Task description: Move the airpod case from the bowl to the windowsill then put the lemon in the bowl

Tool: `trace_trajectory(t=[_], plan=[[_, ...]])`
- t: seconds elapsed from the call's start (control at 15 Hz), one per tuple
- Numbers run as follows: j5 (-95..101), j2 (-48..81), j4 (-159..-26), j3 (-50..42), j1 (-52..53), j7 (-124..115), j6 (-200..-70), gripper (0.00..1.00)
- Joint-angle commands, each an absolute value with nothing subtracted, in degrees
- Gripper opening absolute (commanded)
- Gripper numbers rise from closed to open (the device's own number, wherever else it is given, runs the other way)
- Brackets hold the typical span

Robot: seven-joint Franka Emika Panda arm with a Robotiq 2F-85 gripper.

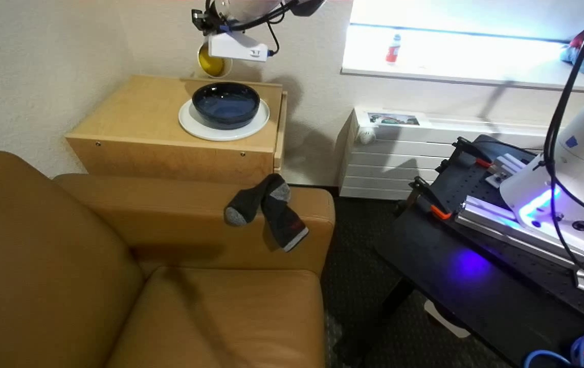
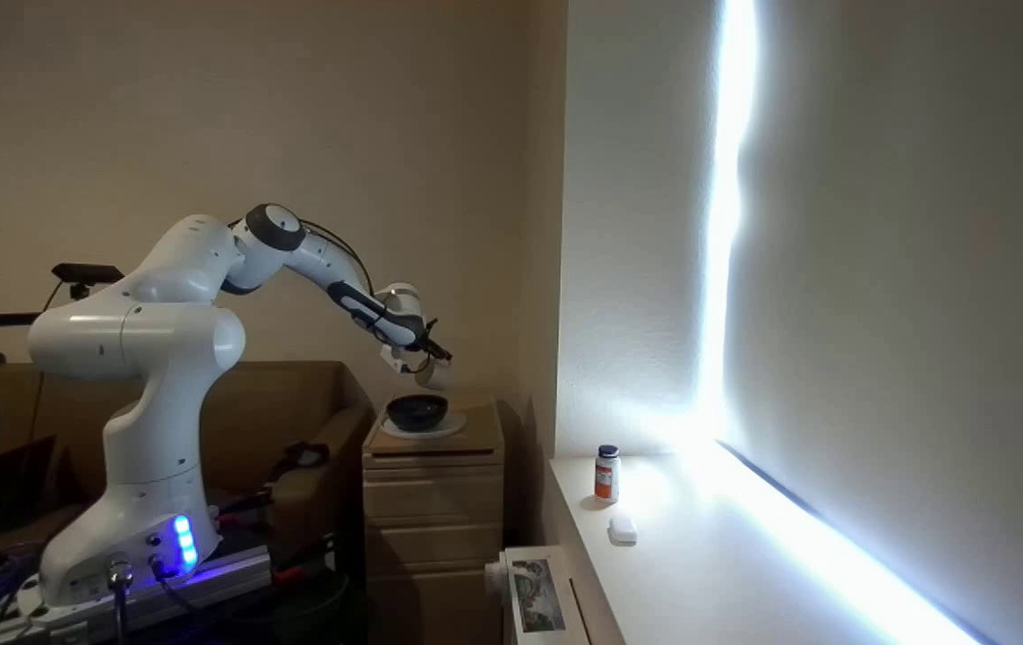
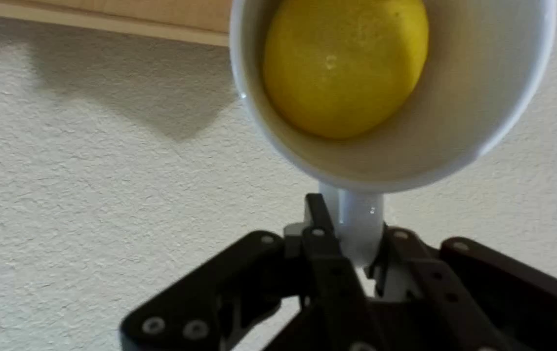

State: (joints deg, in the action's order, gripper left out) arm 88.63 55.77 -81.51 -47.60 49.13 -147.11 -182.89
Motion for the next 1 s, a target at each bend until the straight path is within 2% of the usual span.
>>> trace_trajectory(t=[0.0, 0.47, 0.93], plan=[[93.4, 61.2, -76.4, -51.1, 51.7, -151.9, -175.9, 0.05], [94.3, 64.2, -76.8, -50.7, 56.8, -149.0, -159.7, 0.05], [94.7, 63.7, -84.9, -50.7, 61.2, -149.0, -153.3, 0.05]])
